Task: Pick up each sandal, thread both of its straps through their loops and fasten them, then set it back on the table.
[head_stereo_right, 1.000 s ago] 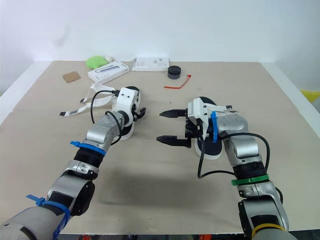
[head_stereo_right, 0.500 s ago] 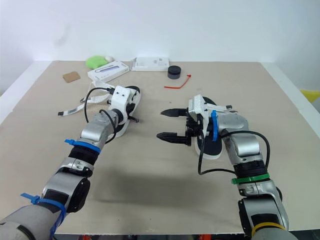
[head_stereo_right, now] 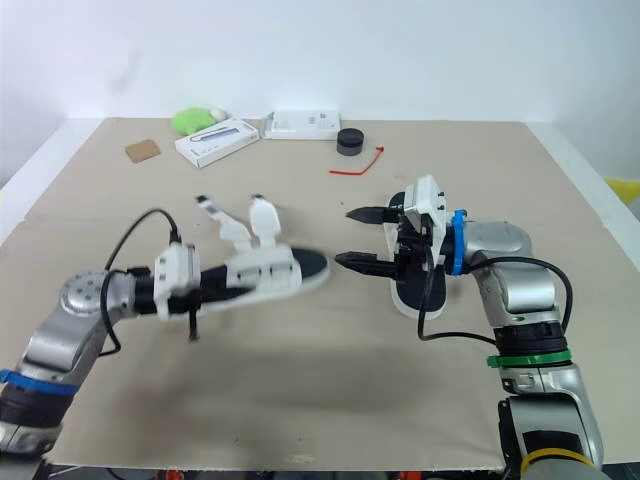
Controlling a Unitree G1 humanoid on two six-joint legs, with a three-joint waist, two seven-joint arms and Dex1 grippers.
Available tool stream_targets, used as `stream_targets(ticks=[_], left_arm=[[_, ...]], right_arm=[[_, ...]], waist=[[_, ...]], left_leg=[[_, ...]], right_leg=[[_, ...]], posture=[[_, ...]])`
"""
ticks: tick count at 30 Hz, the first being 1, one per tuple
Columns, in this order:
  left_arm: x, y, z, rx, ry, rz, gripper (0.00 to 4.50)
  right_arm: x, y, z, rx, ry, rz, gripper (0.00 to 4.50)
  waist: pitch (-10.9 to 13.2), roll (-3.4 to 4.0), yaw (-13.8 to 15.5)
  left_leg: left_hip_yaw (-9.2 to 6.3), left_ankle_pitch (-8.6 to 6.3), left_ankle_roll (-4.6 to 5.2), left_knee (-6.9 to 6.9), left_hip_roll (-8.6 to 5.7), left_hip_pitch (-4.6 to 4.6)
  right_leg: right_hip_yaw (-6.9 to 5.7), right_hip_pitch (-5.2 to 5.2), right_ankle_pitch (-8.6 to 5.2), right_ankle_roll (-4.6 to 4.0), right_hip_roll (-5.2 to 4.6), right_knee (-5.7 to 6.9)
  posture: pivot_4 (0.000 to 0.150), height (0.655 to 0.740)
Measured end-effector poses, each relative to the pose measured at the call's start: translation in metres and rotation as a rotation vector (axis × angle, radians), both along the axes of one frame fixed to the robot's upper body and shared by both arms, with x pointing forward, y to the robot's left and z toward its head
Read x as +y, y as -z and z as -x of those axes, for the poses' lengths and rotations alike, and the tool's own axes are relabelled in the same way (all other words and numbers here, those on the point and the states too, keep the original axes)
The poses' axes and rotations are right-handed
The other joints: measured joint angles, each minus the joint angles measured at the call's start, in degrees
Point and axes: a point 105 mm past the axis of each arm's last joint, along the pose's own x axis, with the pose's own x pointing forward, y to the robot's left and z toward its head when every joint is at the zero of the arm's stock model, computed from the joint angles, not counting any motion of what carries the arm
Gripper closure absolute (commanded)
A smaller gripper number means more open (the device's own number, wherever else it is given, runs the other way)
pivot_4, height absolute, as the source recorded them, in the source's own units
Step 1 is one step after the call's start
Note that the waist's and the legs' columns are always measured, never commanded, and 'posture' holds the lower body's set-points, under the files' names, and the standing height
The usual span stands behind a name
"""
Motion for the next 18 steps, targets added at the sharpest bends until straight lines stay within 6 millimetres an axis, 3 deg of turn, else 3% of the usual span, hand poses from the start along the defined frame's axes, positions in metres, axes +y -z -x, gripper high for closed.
stream_targets(ticks=[3, 7, 18], left_arm=[[-0.005, 0.011, 0.019, -0.008, 0.133, -0.054, 4.45], [-0.008, 0.016, 0.028, -0.086, 0.229, -0.11, 4.45], [-0.016, 0.022, 0.022, -0.13, 0.233, -0.125, 4.45]], right_arm=[[-0.003, 0.007, 0.007, 0.025, -0.018, 0.014, 0.0], [-0.002, 0.01, 0.02, 0.029, -0.051, 0.034, 0.0], [0.001, 0.009, 0.024, 0.017, -0.052, 0.036, 0.0]], waist=[[0.0, 0.0, -0.02], [0.0, 0.0, -0.03], [0.0, -0.01, -0.04]], left_leg=[[0.06, 0.01, 0.07, 0.05, 0.0, 0.0], [0.07, 0.04, 0.12, 0.05, 0.05, 0.1], [0.15, 0.09, 0.21, 0.05, 0.05, 0.29]], right_leg=[[0.02, 0.0, 0.02, 0.03, 0.01, -0.01], [0.03, 0.08, 0.02, 0.02, 0.1, 0.0], [0.09, 0.28, 0.02, 0.03, 0.13, 0.0]], posture=[[0.15, 0.74], [0.15, 0.74], [0.15, 0.74]])
